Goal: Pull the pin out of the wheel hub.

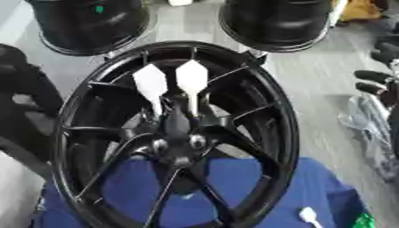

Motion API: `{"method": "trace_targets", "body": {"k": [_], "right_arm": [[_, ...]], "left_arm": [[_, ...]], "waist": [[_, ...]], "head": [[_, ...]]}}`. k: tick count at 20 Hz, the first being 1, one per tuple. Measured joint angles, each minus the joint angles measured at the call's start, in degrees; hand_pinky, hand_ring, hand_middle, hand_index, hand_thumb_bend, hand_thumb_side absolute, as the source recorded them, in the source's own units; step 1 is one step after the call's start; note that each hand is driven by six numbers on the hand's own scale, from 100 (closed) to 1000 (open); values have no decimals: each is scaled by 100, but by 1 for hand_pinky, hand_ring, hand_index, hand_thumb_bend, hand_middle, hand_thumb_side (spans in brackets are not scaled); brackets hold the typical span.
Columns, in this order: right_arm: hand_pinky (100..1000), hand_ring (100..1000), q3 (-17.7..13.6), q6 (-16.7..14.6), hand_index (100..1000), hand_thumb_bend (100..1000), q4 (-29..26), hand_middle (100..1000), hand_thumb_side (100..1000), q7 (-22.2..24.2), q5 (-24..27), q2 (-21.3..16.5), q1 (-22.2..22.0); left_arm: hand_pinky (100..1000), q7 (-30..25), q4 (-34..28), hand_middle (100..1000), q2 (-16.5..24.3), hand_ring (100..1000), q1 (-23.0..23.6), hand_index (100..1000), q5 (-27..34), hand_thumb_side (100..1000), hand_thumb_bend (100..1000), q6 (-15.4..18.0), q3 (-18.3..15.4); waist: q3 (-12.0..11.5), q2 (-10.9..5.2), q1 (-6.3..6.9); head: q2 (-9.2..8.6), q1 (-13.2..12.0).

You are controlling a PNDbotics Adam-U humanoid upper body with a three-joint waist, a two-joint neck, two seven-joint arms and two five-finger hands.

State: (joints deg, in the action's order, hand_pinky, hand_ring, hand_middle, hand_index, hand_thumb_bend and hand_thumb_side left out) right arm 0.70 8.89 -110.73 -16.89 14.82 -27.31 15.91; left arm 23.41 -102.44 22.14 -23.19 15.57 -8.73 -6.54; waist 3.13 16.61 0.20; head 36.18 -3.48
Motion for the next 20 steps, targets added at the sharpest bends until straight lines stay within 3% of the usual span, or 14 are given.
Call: {"method": "trace_targets", "body": {"k": [11, 15, 20], "right_arm": [[771, 776, -2, -1, 905, 100, 47, 877, 810, -1, 35, 0, 119], [778, 792, -33, -31, 911, 100, 133, 891, 767, -17, 238, -72, 442], [791, 817, 4, -37, 919, 100, 308, 905, 708, 152, 659, -550, 1142]], "left_arm": [[546, 2, -1, 635, 0, 658, -1, 703, 1, 703, 217, 2, -3], [545, 15, -1, 635, 0, 660, 13, 703, 11, 704, 215, 9, -5], [544, 31, 3, 635, 28, 662, 123, 703, 8, 705, 214, 11, -21]], "waist": [[-38, 0, -32], [-6, -29, -36], [94, -102, -110]], "head": [[-4, -18], [-3, -35], [55, -52]]}}
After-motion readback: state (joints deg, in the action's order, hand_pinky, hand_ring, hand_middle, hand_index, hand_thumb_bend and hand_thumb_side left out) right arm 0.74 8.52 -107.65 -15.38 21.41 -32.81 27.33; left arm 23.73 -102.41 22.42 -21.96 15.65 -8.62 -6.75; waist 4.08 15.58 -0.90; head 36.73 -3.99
